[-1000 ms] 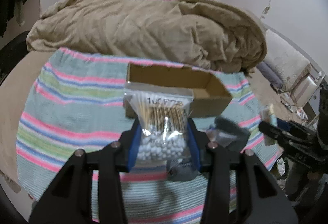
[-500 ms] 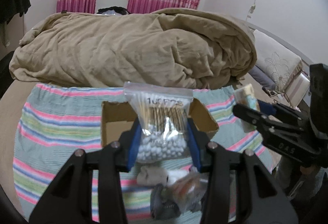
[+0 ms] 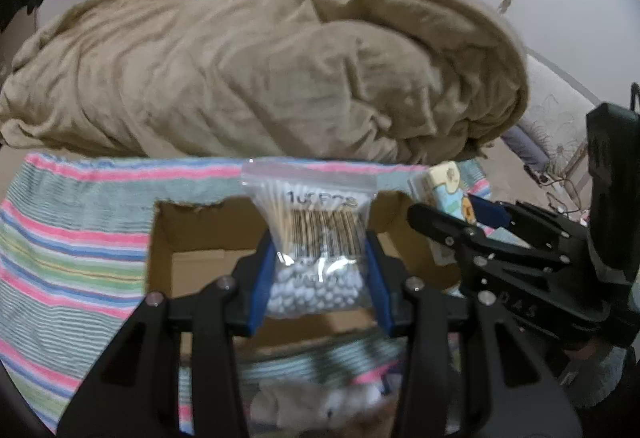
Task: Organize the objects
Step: 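Carry both held items over the cardboard box and open both tools inside, then move both tools back toward the remaining pile of items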
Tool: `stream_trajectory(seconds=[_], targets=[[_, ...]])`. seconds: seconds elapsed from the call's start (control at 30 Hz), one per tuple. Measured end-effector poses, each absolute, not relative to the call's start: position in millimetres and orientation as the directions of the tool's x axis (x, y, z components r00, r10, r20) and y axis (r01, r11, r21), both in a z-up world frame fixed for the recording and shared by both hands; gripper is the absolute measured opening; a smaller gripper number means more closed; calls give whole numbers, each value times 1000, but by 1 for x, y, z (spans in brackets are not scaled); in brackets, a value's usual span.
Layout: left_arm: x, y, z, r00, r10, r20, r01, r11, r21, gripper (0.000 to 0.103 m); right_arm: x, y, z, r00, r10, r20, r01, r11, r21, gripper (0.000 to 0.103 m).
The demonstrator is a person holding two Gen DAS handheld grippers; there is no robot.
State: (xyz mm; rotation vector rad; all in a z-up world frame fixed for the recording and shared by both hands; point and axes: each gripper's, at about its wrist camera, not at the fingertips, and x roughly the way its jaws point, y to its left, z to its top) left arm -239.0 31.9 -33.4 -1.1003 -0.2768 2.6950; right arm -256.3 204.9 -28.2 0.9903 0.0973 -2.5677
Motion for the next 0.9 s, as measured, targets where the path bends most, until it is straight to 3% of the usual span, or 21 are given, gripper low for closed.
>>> stream_trajectory(seconds=[0.4,0.5,0.57,0.73,0.9], targets=[[-262,38,-84,-621,187,-762,-78,-981,-177,45,-286,205,-83,-598,-316,-737,351,-930,114,49],[-258,38,-78,-620,176,-765,-68,-983,-171,47,-282,204,-78,-603,-323,-730,367,-924,106,69],[-251,36,-68,-639,162,-752,-60,-985,-161,50,-278,204,-72,-621,-320,-716,370,-925,92,79],[-228,27,-37,-687,163,-708,-53,-983,-176,74,-262,207,-52,-647,-331,-687,367,-925,99,84],[-197,22,-5,-722,162,-673,-65,-984,-167,79,-233,208,-21,-685,-334,-647,381,-922,72,84]])
